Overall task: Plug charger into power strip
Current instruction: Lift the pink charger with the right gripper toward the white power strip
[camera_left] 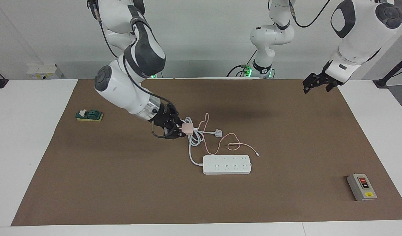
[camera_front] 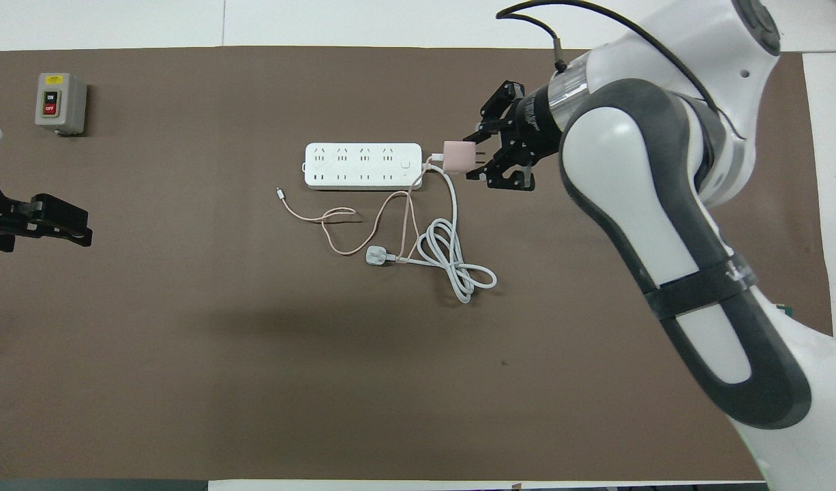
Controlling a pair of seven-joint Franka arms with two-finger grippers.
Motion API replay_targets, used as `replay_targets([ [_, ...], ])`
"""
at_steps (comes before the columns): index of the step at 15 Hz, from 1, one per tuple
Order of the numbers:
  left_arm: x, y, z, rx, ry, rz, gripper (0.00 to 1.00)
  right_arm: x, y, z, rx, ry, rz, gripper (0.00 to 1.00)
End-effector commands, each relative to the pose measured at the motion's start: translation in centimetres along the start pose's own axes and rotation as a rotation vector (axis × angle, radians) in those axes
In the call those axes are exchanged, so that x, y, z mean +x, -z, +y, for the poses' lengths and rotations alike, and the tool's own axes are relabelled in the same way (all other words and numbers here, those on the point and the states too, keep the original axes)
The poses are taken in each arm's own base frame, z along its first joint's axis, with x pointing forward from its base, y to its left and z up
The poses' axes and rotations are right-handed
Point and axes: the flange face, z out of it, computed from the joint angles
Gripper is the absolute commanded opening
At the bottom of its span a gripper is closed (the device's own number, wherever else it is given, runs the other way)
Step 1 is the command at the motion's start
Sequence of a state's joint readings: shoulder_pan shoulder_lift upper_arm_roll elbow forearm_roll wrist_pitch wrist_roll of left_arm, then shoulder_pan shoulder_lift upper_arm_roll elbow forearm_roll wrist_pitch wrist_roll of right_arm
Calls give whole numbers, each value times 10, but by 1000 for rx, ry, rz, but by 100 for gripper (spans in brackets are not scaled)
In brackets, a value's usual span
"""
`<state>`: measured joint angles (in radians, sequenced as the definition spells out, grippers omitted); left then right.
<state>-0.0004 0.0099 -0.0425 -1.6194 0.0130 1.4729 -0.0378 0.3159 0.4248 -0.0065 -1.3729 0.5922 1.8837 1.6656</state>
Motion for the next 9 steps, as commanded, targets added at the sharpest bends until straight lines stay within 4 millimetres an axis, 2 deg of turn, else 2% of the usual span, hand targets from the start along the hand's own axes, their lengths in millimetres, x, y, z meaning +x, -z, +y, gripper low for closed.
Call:
replay_targets([
  [1, -7, 1, -3, -9, 3, 12, 100, -49, -24, 0, 51, -1, -18, 0],
  [5, -5, 2, 4, -7, -9, 29, 100, -94, -55, 15, 99, -3, -26, 0],
  [7, -7, -3, 6, -7, -18, 15, 100, -105, -80, 21, 102, 4, 9, 0],
  [9, -3, -5, 7, -78, -22, 22, 100, -106, -92, 24, 104, 7, 16, 0],
])
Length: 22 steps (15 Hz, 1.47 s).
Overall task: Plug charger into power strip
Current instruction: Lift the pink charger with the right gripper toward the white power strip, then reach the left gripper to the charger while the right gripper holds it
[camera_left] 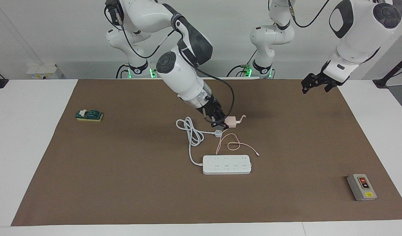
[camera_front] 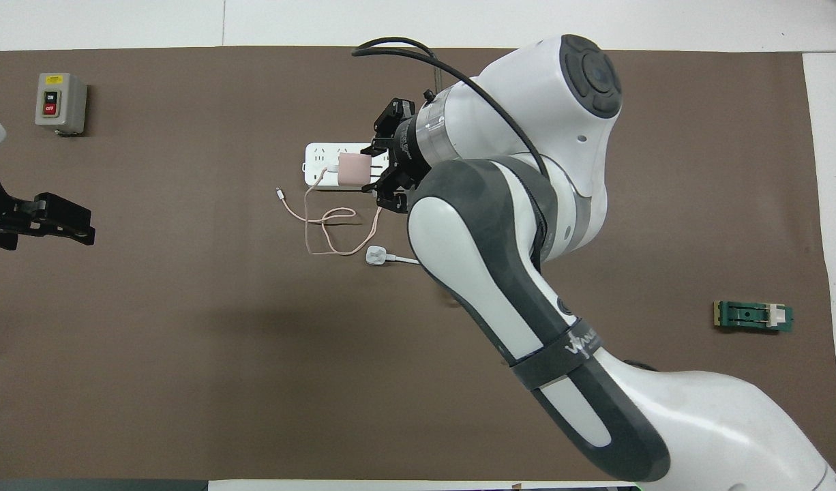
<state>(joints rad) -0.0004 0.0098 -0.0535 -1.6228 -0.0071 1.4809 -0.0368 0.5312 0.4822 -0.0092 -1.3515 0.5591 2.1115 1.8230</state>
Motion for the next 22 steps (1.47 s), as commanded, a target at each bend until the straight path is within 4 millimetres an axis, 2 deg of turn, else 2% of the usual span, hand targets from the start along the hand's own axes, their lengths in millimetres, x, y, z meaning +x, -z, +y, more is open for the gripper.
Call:
replay_targets([
  [1, -1, -4, 0, -113, -8, 18, 100, 0, -14, 0, 13, -7, 20, 0],
  [2, -1, -5, 0, -204, 2, 10, 100, 0, -16, 2, 9, -5, 21, 0],
  [5, 27, -24, -11, -583, 79, -14, 100, -3, -19, 7, -15, 18, 25, 0],
  [6, 39, -26, -15, -655, 89, 32, 100, -4, -21, 8, -20, 26, 23, 0],
  [9, 81, -49, -24, -847, 37, 115, 100, -5, -22, 10, -37, 28, 24, 0],
  [11, 97, -77, -24, -932, -30, 117, 100, -5, -24, 13, -53, 34, 28, 0],
  [15, 124, -138, 3, -1176, -114, 86, 100, -5, -24, 15, -70, 45, 29, 0],
  [16, 124, -143, 14, -1217, -144, 93, 100, -5, -24, 15, -70, 45, 29, 0],
  [19, 113, -173, 50, -1270, -229, 86, 100, -5, -24, 15, -70, 45, 27, 0],
  [22, 101, -200, 73, -1331, -313, 112, 100, -6, -24, 15, -71, 43, 25, 0],
])
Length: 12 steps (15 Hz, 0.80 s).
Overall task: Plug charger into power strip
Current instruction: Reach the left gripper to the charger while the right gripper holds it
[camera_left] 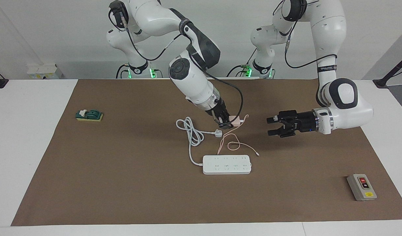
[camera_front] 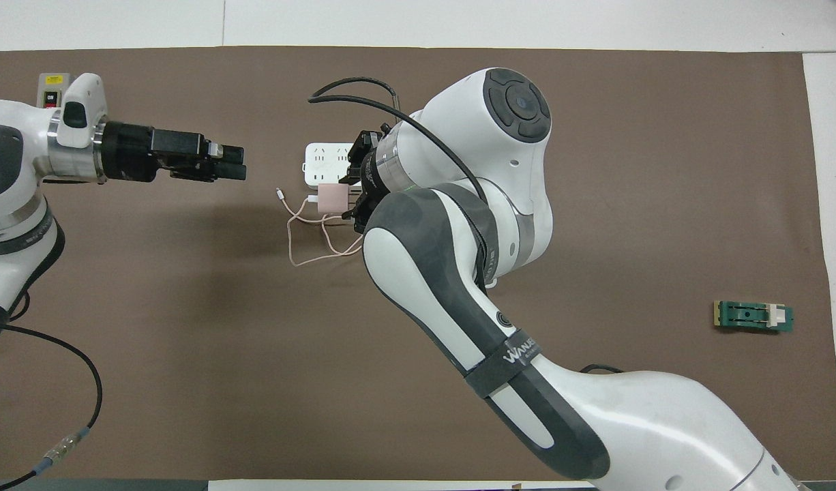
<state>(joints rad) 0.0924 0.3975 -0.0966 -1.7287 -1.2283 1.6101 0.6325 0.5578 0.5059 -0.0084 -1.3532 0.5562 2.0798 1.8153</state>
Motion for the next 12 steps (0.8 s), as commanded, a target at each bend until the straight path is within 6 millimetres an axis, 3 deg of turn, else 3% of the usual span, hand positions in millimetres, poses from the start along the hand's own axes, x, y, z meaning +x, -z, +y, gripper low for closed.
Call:
replay_targets([
  [1, -18, -23, -9, -86, -33, 7, 100, -1, 3, 3, -7, 21, 4, 0],
  [2, -23, -33, -7, -130, -16, 23, 100, -1, 3, 3, -7, 21, 4, 0],
  [6, -28, -42, -10, -179, 3, 2, 100, 0, 2, 3, -9, 20, 3, 0],
  [10, -47, -76, -12, -242, 59, 5, 100, 0, 3, 3, -8, 18, 2, 0],
  [12, -46, -80, -12, -228, 63, 18, 100, 0, 3, 3, -8, 17, 0, 0],
])
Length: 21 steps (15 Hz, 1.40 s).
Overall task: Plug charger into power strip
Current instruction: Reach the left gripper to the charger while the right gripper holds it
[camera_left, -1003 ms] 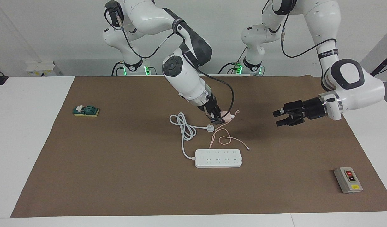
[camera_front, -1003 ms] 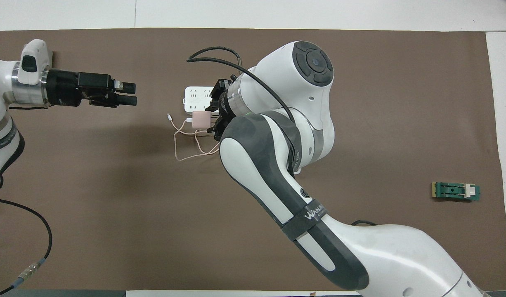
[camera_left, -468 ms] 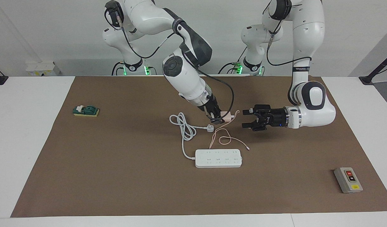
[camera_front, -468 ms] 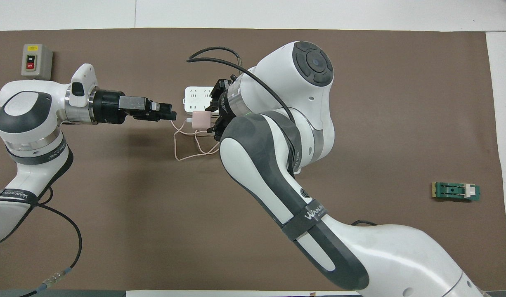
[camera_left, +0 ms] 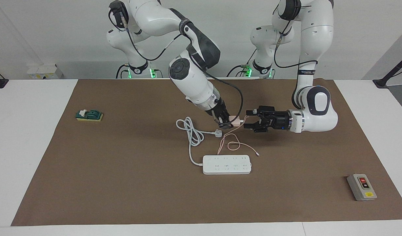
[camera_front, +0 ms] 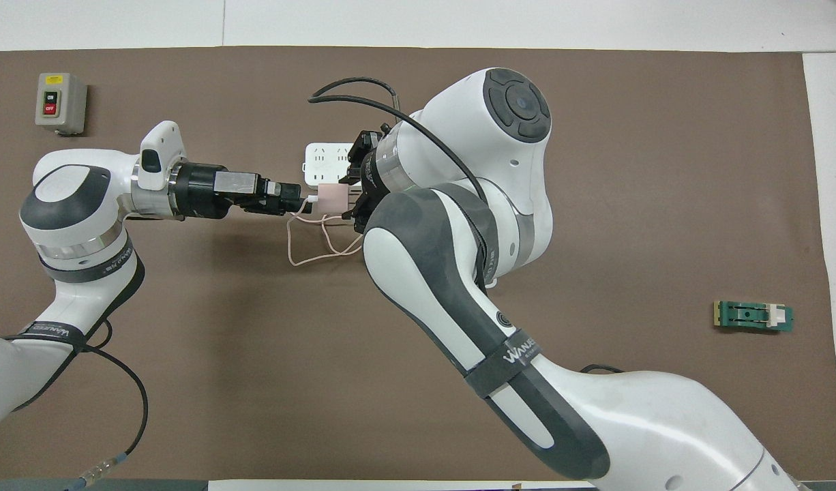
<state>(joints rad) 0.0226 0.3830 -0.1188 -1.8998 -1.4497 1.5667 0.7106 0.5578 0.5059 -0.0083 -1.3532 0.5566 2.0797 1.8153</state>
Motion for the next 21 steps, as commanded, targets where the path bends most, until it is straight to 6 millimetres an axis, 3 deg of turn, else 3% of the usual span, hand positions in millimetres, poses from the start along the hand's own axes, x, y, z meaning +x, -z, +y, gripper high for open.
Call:
replay_targets([
  [1, -12, -4, 3, 3, -2, 34, 100, 1, 2, 2, -9, 17, 1, 0],
  [3, -12, -12, 3, 7, -1, 27, 100, 0, 3, 3, -9, 17, -1, 0],
  [9, -11, -7, 2, 15, 10, 44, 100, 0, 3, 3, -9, 17, -1, 0],
  [13, -11, -9, 1, 16, 16, 45, 79, 0, 3, 3, -9, 17, -1, 0],
  [16, -12, -14, 0, 21, 16, 41, 72, 1, 3, 2, -8, 15, -1, 0],
  [18, -11, -13, 1, 22, 14, 42, 52, 0, 3, 2, -9, 16, -1, 0],
  [21, -9, -15, -1, 29, 14, 58, 38, 0, 3, 2, -9, 16, -3, 0],
])
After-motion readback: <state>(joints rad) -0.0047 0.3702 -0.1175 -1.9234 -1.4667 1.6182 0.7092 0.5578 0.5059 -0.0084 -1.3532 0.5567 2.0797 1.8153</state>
